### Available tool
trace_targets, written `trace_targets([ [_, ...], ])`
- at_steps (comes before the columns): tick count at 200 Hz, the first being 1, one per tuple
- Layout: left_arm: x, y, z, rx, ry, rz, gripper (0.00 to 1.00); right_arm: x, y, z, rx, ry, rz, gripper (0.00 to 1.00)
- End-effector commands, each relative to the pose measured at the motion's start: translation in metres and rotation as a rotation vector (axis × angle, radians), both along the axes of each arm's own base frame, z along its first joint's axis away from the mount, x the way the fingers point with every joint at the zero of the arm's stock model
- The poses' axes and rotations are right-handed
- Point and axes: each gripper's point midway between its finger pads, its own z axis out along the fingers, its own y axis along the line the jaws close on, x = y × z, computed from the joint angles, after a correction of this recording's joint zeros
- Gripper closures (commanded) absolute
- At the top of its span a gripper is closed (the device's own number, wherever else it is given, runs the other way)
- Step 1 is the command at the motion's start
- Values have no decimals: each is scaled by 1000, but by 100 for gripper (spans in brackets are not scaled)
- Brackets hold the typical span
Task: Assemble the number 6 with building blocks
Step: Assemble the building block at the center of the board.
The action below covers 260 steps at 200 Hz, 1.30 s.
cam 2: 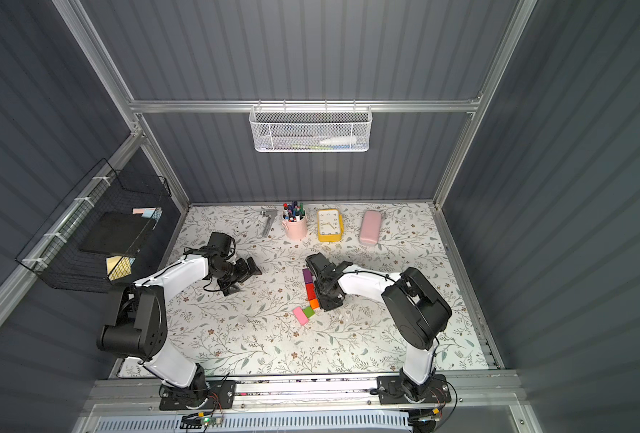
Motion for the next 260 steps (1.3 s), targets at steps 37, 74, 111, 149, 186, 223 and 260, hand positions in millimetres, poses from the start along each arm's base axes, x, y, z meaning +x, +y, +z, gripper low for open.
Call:
trace_targets([
  [37, 1, 3, 3, 12, 13, -12, 1, -18, -10, -19, -11, 120, -208, 75],
  [74, 1, 4, 3, 13, 11, -13, 1, -19, -10, -20, -16, 124, -203, 75],
  [111, 0, 4, 3, 16, 14, -11, 1, -18, -8, -20, -11, 121, -194, 73],
  [149, 0, 4, 2, 16, 16, -13, 1, -18, -8, -21, -10, 117, -191, 66],
  [186, 0, 5, 2, 17, 16, -12, 1, -17, -5, -20, 2, 106, -192, 55],
  [223, -1, 5, 1, 20, 18, -13, 1, -14, -4, -19, 12, 83, -191, 55],
  [260, 0, 5, 1, 19, 18, -11, 1, -15, -11, -13, -5, 67, -203, 55],
])
